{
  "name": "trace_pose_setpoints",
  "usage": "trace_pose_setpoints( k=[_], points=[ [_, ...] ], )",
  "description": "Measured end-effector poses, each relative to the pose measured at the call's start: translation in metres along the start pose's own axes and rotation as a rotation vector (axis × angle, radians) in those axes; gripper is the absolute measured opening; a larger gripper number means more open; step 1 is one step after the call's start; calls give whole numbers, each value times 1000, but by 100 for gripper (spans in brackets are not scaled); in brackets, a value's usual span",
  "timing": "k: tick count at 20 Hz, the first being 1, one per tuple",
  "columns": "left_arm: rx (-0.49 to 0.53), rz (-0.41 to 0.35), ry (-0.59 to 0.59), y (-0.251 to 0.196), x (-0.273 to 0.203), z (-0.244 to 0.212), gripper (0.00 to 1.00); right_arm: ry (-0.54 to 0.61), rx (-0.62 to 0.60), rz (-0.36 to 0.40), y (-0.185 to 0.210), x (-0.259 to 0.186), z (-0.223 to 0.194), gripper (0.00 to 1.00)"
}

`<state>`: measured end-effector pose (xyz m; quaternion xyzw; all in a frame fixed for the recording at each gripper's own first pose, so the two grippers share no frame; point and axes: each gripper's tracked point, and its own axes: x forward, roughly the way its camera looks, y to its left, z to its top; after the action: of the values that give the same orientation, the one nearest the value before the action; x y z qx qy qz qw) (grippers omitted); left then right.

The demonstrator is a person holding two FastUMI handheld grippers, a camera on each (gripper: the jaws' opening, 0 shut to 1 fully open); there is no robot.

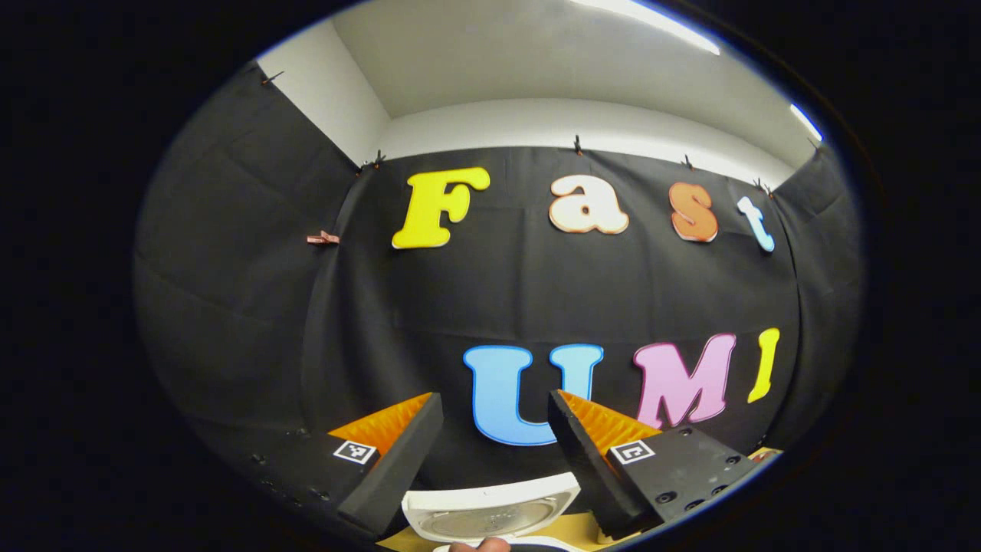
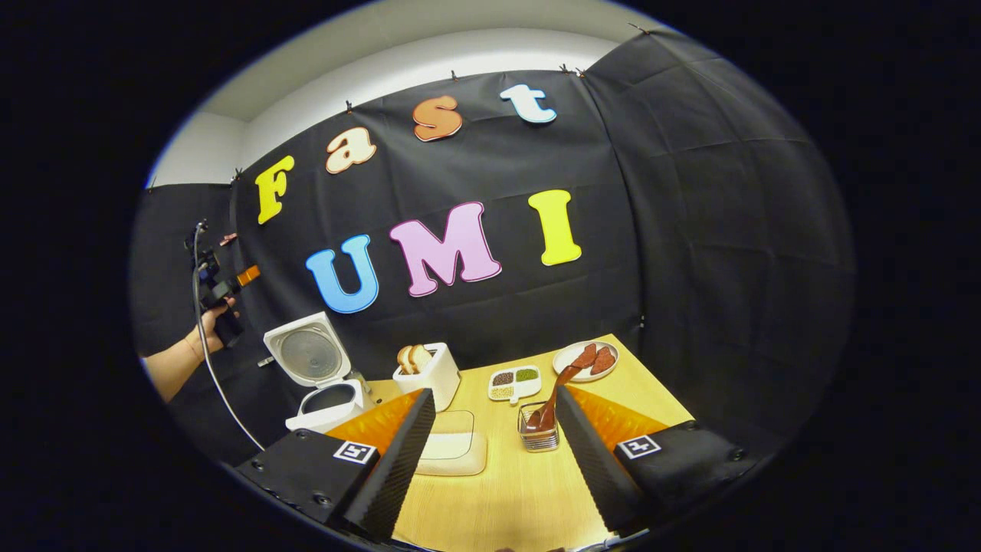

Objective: Close the left gripper, press the button to open the rice cooker; take a wooden spoon from the chopstick holder with the right hand, scoop a spoonful of rice and pour it into the rice cooker, then put the wooden spoon back into the chopstick holder.

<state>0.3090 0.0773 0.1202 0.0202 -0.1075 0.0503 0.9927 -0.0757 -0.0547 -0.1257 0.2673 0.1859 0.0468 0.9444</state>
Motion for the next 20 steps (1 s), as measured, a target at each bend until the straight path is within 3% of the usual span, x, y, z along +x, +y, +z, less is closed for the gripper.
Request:
trace_pose_setpoints(
  k=[6, 11, 16, 20],
  points=[
    [-32, 52, 66, 0, 57, -67, 95, -4, -15, -121, -24, -13, -8, 98],
    [42, 92, 190, 3, 85, -132, 95, 7, -10, -193, -42, -30, -18, 98],
    [15, 133, 362, 1, 70, -183, 95, 33, 19, -212, -52, -38, -24, 98],
    [19, 114, 385, -11, 42, -179, 100, 64, 29, -175, -47, -35, -32, 98]
  ],
)
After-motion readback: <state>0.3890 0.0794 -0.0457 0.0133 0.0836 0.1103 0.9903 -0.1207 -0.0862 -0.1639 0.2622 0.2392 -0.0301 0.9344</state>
